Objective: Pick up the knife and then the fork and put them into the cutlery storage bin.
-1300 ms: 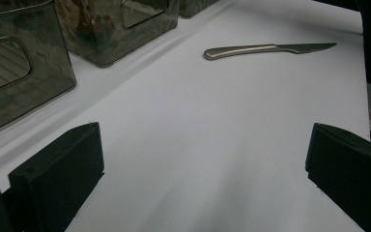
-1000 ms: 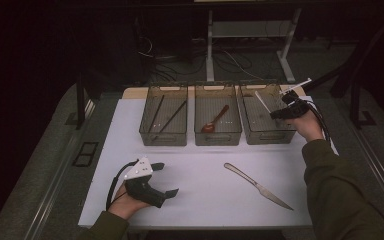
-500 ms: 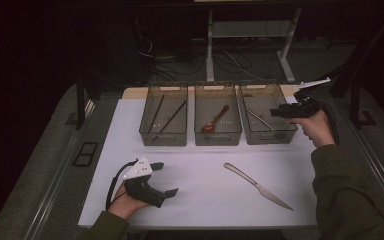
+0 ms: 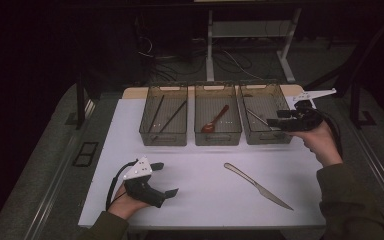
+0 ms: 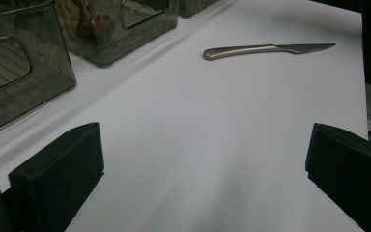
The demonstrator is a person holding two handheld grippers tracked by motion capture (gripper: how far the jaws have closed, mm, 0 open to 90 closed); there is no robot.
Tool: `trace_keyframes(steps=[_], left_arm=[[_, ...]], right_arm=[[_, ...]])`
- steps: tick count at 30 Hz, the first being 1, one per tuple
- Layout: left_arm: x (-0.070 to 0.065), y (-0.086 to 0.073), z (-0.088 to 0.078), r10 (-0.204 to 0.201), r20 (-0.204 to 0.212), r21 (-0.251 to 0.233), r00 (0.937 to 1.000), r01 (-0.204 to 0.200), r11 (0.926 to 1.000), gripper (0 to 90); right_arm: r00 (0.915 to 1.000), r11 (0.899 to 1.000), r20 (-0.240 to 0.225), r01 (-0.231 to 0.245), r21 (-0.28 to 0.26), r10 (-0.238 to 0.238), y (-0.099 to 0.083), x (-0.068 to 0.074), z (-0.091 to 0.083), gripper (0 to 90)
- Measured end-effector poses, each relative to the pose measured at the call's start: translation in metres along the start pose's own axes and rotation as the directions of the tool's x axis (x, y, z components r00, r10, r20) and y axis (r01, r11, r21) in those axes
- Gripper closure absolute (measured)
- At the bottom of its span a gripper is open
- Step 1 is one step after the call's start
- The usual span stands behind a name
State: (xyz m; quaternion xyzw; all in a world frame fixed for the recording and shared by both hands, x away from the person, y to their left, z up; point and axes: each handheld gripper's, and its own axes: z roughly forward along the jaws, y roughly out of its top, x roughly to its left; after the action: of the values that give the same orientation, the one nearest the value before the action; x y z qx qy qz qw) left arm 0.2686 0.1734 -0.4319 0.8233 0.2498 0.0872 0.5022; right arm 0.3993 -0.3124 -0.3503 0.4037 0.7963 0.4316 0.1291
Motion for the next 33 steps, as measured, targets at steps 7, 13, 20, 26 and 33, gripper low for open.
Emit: trace_keyframes(steps=[7, 13, 20, 26, 33], left_arm=[[0.000, 0.000, 0.000, 0.003, 0.001, -0.002, 1.0000, -0.003, 1.0000, 0.0], [-0.001, 0.001, -0.001, 0.006, 0.000, -0.004, 1.0000, -0.006, 1.0000, 0.0], [-0.001, 0.001, -0.001, 0.010, -0.001, -0.001, 1.0000, -0.010, 0.9999, 0.0], [-0.002, 0.001, -0.001, 0.012, 0.000, 0.001, 0.9999, -0.012, 0.9999, 0.0], [-0.002, 0.001, -0.001, 0.013, 0.000, 0.001, 0.9999, -0.013, 0.9999, 0.0]], right_arm=[[0.9994, 0.999, -0.034, 0.009, -0.036, -0.010, -0.012, 0.022, -0.010, 36.6], [0.9981, 0.999, -0.061, 0.009, -0.044, -0.012, -0.026, 0.033, -0.014, 36.9], [0.9968, 1.000, -0.077, 0.022, -0.016, -0.023, -0.044, 0.048, -0.013, 36.9], [0.9950, 0.998, -0.090, 0.048, 0.036, -0.044, -0.055, 0.060, -0.010, 37.5], [0.9924, 0.990, -0.093, 0.091, 0.104, -0.081, -0.064, 0.075, -0.007, 41.2]])
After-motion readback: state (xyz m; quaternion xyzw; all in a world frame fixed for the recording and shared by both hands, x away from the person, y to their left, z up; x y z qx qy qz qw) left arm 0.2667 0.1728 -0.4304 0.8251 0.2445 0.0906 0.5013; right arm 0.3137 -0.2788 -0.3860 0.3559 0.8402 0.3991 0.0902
